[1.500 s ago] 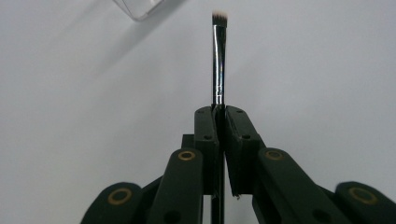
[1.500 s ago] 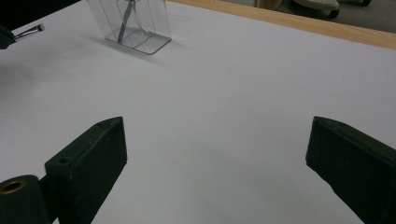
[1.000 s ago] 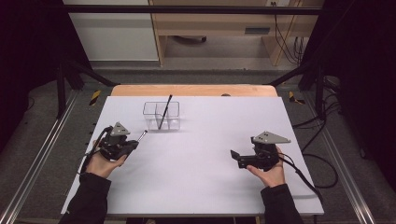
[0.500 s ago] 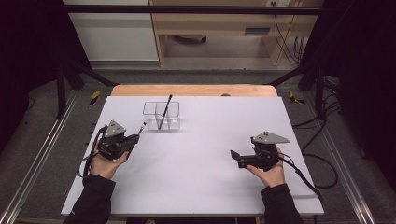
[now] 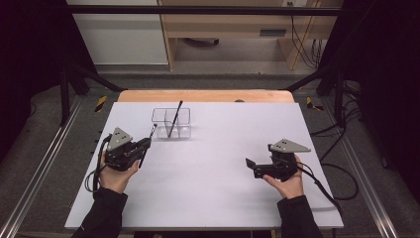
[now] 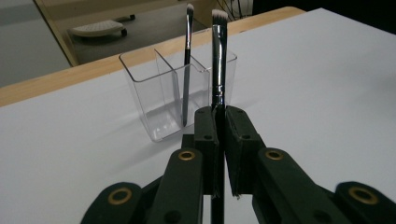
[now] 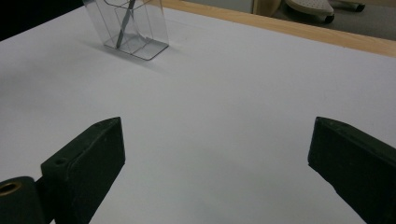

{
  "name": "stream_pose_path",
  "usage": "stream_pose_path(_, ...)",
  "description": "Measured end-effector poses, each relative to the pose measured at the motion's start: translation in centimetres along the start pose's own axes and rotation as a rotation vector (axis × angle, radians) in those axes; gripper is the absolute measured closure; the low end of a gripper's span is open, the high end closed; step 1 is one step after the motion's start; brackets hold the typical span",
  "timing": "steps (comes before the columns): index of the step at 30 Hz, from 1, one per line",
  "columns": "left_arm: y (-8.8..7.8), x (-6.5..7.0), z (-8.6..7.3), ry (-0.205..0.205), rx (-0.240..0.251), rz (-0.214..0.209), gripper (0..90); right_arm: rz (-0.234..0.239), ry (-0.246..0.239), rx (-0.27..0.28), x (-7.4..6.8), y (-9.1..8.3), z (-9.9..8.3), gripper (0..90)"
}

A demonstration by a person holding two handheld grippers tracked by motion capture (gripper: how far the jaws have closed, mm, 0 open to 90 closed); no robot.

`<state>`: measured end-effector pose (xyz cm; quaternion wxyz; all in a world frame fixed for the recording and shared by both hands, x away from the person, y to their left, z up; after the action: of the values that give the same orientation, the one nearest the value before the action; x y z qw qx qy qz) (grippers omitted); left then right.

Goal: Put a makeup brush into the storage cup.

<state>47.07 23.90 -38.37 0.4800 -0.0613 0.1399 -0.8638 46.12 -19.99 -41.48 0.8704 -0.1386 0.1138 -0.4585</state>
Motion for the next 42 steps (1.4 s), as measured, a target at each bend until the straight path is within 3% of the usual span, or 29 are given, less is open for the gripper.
stream_pose_path(9,0.0,0.2,0.6,-0.023,0.053,0.002,83.4,-0.014,-0.006,0.014,0.0,-0.1,0.1,3.2)
stream_pose_path(16,0.0,0.4,1.6,-0.006,0.086,0.005,83.4,-0.021,-0.009,0.017,0.1,-0.3,0.1,2.9)
stream_pose_path(23,0.0,0.1,2.4,-0.014,0.123,0.009,83.4,-0.021,-0.008,0.016,0.1,-0.3,0.1,3.0)
stream_pose_path(42,2.3,0.2,4.0,-0.05,0.183,0.0,83.4,-0.025,-0.007,0.02,0.1,-0.3,0.1,2.8)
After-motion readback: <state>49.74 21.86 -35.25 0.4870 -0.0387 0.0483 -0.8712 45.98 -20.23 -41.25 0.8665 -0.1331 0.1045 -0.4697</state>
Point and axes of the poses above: each handheld gripper's, and its own axes: y roughly forward along the jaws, z roughly out of its top, x roughly to its right, the point moved 1 cm from there along y, roughly forward along the jaws, and after that the axes turned 9 degrees about x, right-handed, at the moved point
